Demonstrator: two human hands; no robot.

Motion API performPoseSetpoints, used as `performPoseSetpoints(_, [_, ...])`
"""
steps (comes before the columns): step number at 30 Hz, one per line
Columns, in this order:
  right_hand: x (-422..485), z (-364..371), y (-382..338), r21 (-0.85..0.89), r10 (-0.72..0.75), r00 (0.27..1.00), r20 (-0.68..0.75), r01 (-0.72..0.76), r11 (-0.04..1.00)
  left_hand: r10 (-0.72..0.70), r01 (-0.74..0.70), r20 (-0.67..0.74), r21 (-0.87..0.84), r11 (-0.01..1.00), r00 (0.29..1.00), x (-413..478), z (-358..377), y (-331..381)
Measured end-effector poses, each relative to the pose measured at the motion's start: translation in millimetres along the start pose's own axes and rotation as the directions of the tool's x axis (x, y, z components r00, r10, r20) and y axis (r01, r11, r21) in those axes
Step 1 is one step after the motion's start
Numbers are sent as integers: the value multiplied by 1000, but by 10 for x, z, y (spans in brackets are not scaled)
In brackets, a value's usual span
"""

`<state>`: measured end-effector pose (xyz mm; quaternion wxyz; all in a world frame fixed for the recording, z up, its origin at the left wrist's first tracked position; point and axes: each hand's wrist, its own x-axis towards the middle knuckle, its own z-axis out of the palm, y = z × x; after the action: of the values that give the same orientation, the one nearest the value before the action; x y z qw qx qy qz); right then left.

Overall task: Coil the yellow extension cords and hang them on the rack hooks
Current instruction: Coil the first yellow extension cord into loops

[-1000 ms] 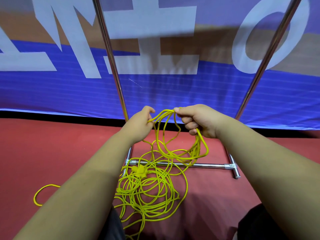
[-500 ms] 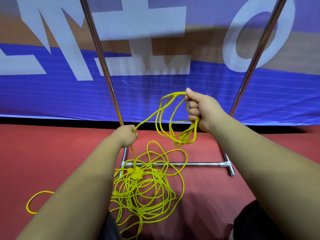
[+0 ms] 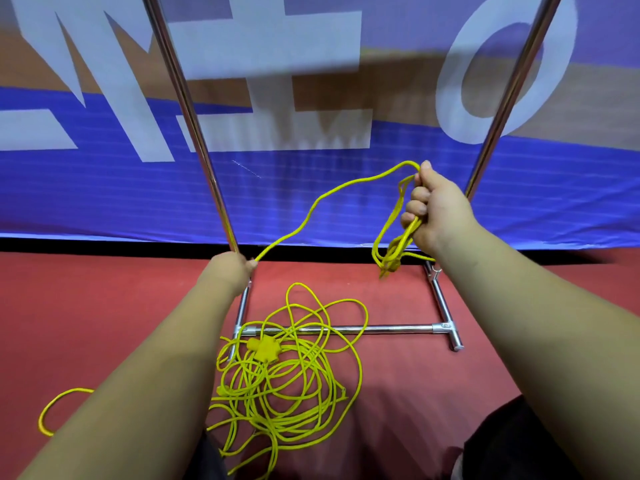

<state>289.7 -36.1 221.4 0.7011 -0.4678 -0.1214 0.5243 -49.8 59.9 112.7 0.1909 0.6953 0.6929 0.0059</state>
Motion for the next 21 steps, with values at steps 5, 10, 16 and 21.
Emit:
performPoseSetpoints(5, [130,-11,130,-139,36,999,30,-32,990,377,-379,39,110,919,925,-304,-190,469])
performPoseSetpoints(10, [72,48,195,-390,94,993,74,-58,919,624,-652,216,96,752,751,-567,-325,644])
performPoseSetpoints(16, [-70,125,442,-711,294,941,169,-90,697,756,-756,114,-56,652,644,-778,-453,803])
performPoseSetpoints(21, [-210,209,609,-776,487,852,194,-171,608,678,-667,-62,-267,695,732,-876,-552,812])
